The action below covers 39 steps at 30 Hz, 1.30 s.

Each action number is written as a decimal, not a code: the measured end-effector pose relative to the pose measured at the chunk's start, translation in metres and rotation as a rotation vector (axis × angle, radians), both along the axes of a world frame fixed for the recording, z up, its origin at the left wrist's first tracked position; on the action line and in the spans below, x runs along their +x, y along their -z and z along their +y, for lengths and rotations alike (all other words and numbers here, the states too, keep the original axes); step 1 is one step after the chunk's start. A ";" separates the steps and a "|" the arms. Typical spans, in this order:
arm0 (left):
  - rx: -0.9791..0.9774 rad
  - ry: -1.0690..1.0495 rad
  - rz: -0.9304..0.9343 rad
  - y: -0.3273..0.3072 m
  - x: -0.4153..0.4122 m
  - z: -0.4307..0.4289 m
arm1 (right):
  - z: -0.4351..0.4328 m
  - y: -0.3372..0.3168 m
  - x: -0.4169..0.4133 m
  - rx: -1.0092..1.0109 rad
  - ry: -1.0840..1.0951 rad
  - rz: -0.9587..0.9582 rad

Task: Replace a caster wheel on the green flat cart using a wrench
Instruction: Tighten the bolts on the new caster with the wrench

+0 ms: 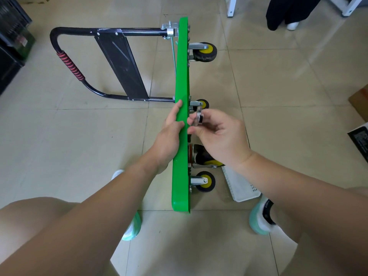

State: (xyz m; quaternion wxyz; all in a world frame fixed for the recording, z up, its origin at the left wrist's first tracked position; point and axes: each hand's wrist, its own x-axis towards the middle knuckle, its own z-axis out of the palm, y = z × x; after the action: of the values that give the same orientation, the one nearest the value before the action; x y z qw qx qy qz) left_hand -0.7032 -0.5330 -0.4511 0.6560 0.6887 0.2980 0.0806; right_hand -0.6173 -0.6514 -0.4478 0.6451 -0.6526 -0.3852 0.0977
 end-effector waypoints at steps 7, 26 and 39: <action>-0.010 -0.034 0.045 0.005 -0.001 0.004 | 0.021 -0.016 0.022 -0.119 -0.047 0.137; -0.007 0.007 0.038 0.014 0.001 0.009 | 0.038 -0.054 0.050 -0.238 0.010 0.413; 0.010 0.006 0.014 0.008 -0.002 0.005 | -0.021 -0.038 0.008 -0.104 -0.116 0.158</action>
State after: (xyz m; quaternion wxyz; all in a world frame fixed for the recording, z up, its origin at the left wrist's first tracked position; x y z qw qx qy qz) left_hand -0.7055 -0.5284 -0.4595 0.6506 0.6935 0.3002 0.0755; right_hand -0.6092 -0.6721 -0.4094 0.6322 -0.6520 -0.3646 0.2057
